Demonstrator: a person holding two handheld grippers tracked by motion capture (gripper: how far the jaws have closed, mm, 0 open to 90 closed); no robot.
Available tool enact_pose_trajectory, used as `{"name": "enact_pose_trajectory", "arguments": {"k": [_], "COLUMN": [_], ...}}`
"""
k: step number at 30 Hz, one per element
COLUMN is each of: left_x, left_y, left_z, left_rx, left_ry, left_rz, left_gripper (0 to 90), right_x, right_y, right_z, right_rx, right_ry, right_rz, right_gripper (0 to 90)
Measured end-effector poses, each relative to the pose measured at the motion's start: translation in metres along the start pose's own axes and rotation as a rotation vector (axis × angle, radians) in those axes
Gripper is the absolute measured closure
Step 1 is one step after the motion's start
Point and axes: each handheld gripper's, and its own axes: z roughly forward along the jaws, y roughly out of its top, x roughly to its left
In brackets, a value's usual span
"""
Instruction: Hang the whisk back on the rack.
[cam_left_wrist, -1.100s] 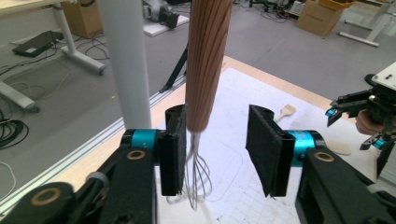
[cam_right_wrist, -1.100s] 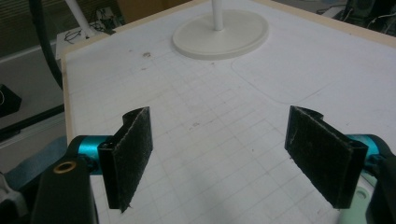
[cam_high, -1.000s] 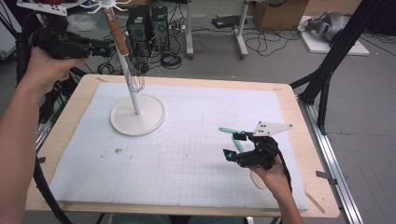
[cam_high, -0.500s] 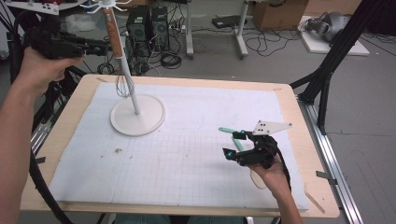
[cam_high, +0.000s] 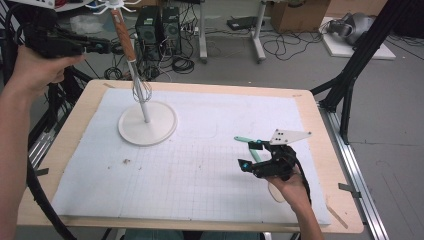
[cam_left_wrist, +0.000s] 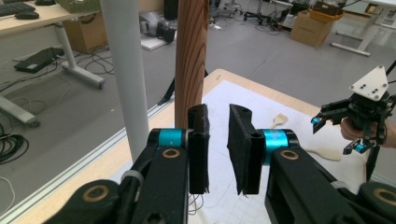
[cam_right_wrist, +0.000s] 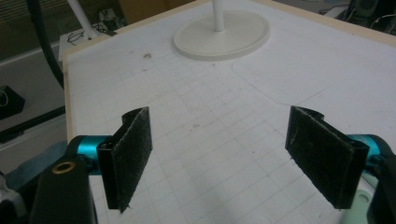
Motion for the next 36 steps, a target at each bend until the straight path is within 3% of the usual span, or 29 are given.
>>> {"name": "enact_pose_trajectory", "arguments": {"k": [17,28,36], "left_x": [0.0,0.002,0.002], "left_y": [0.008,0.02,0.029], "left_z": [-0.005,-0.005,-0.007], "left_rx": [-0.03,-0.074,-0.098], "left_ry": [0.016,0.006,0.024], "left_rz": [0.006,0.01,0.01], "left_gripper": [89.3,89.6,89.6], "right_x": [0.0,-0.001,-0.001], "right_y": [0.0,-0.001,-0.001], "right_z": [0.002,0.005,0.004], "right_rx": [-0.002,0.006,0.0], "right_ry": [0.017,0.024,0.024], "right_rz": [-0.012,-0.005,-0.003], "right_gripper": [20.9,20.9,20.9]}}
